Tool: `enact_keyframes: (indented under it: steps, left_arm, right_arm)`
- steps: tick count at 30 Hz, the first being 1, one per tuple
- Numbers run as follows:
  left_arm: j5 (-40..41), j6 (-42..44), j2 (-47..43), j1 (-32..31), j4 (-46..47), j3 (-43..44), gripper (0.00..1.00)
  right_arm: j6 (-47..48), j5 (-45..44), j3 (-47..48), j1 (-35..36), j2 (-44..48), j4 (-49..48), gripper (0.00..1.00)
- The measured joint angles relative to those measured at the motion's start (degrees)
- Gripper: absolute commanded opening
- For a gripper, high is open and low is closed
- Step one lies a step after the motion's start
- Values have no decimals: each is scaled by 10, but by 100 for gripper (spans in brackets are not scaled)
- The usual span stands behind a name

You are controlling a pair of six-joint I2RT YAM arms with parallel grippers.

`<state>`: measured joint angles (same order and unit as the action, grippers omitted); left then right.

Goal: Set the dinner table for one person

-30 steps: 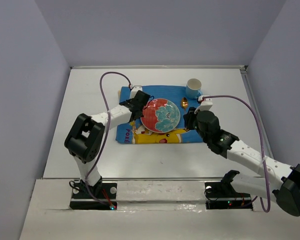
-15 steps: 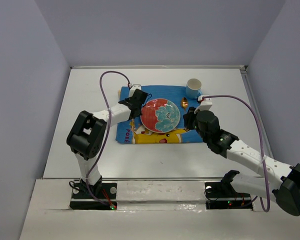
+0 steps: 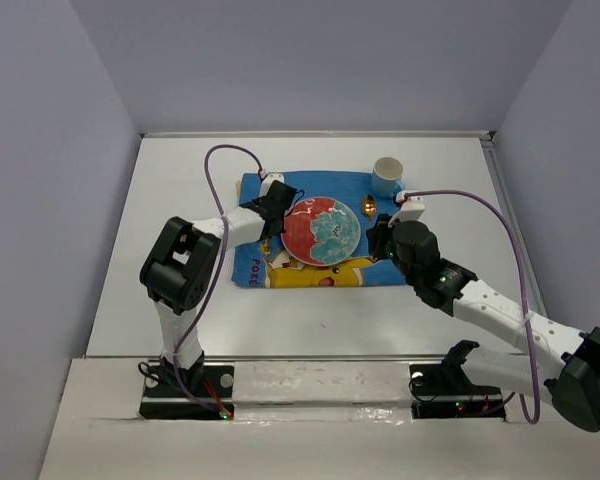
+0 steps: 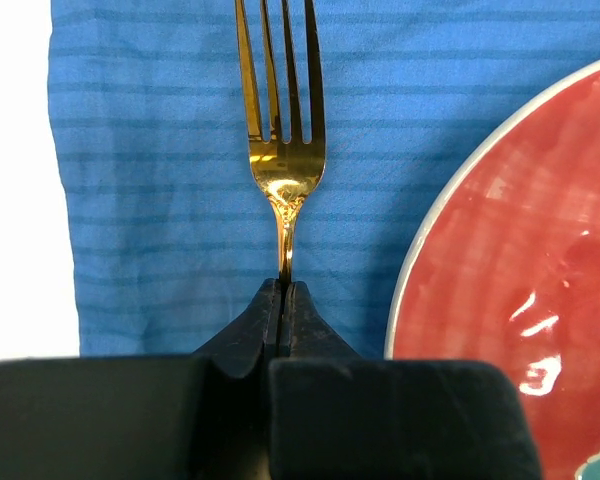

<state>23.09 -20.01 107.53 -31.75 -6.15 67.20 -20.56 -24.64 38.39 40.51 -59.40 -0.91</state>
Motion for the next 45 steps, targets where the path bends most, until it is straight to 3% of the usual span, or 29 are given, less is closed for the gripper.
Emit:
enact_keyframes:
  steps: [1,6,15,19,22,26,28,29,30,34,45]
  left_arm:
    - [0,0,2,0,2,0,2]
    - [-6,2,7,1,3,0,33]
    - [-3,-9,-9,1,7,-19,56]
    - [1,-19,-96,1,-5,-57,63]
    - [-3,-21,-210,0,1,-76,99]
    - [-24,-12,-412,-3,31,-98,99]
    - [-35,-5,-487,-5,50,-102,99]
    - [-42,0,-542,-6,60,-104,99]
    - [-46,6,-582,-7,67,-105,99]
    - [-46,31,-707,-8,75,-105,99]
    - [-65,40,-879,-8,90,-188,99]
  right_arm:
    - [0,0,0,0,0,0,33]
    - [0,0,0,0,0,0,33]
    - [0,0,-2,0,2,-2,33]
    - [-3,-1,-23,0,20,-11,33]
    - [-7,-2,-37,0,51,-11,33]
    - [-9,2,-36,0,113,-11,42]
    - [-11,4,-28,0,157,-8,68]
    - [-11,5,-19,0,176,-5,88]
    - [-7,5,-7,0,194,0,99]
    - [11,-4,47,0,273,14,100]
    - [49,-71,117,0,456,54,100]
